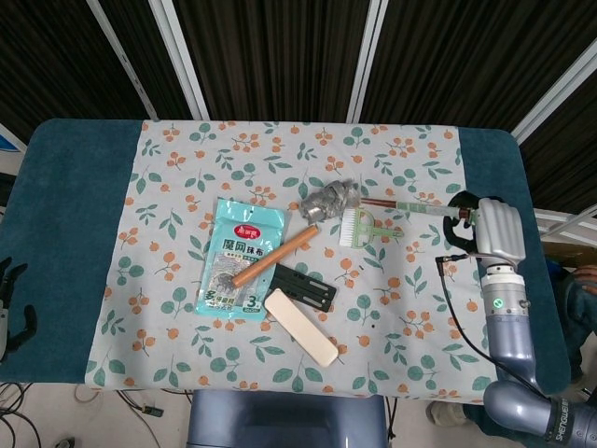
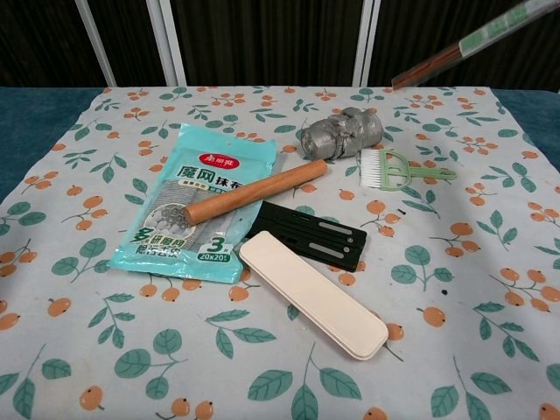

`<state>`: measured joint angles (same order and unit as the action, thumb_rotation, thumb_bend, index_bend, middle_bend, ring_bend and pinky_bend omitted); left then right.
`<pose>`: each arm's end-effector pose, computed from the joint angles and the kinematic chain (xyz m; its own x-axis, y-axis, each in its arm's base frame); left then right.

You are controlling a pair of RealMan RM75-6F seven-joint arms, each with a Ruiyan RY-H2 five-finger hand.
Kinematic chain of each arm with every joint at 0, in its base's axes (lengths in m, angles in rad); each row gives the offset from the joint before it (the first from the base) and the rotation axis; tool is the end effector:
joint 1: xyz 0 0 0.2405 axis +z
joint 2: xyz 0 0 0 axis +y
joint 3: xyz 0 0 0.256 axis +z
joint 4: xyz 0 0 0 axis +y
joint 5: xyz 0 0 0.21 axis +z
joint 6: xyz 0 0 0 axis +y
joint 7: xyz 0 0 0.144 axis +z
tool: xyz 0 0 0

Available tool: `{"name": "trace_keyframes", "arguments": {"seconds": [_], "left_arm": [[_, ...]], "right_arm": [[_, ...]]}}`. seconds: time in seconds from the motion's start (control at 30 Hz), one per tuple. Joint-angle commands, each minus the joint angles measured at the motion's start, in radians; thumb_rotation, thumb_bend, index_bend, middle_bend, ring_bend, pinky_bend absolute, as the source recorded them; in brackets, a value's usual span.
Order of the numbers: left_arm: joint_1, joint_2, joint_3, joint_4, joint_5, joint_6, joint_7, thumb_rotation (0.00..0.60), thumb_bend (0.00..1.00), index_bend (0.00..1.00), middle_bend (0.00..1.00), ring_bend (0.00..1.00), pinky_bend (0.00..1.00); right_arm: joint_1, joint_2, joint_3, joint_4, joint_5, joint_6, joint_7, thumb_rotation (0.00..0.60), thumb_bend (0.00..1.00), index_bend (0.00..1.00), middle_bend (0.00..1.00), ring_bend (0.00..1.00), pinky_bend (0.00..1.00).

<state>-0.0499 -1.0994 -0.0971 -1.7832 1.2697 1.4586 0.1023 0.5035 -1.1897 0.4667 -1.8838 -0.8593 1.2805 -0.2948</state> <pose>-0.3122 0.1741 0.1618 0.3211 0.0250 0.9467 0.9204 0.2273 -0.3182 -0.1743 -0.3396 0.1613 0.0971 0.1031 0.9899 -0.9949 0.0376 0.0936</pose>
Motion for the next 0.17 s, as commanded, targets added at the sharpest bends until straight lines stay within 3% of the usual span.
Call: {"name": "trace_keyframes", "arguments": {"seconds": [0.03, 0.17], "left_arm": [[0.000, 0.000, 0.000, 0.000, 0.000, 0.000, -0.001, 0.600, 0.58, 0.11, 0.01, 0.02, 0.00], [0.000, 0.001, 0.000, -0.001, 0.000, -0.001, -0.001, 0.600, 0.58, 0.11, 0.01, 0.02, 0.00]], "right_arm": [[0.006, 0.005, 0.009, -0.012, 0.000, 0.014, 0.007, 0.600, 0.53, 0.61, 0.64, 0.62, 0.35], [-0.004, 0.016, 0.013, -0.037, -0.005, 0.021, 0.049, 0.600, 0.53, 0.61, 0.64, 0.62, 0.35]]}}
